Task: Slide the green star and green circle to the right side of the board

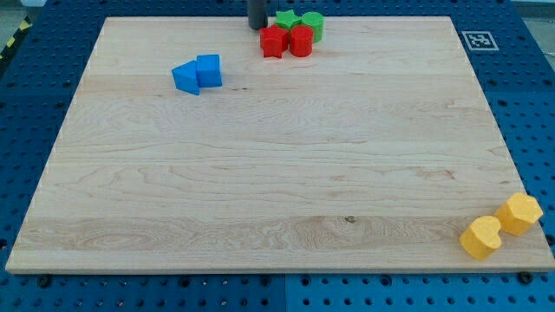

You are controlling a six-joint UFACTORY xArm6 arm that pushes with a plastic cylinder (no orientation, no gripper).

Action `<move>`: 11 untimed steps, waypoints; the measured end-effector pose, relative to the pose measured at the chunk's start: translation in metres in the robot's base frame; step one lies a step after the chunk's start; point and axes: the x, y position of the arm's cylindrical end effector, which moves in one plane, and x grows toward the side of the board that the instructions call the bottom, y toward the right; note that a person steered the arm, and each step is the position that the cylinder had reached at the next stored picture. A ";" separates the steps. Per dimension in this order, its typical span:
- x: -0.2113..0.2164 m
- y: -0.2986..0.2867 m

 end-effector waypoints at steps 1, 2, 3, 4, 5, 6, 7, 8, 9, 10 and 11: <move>0.008 0.025; 0.009 0.047; 0.008 0.065; 0.008 0.080; 0.008 0.098; 0.008 0.117; 0.008 0.137; 0.008 0.165; 0.008 0.189; 0.003 0.183; -0.007 0.147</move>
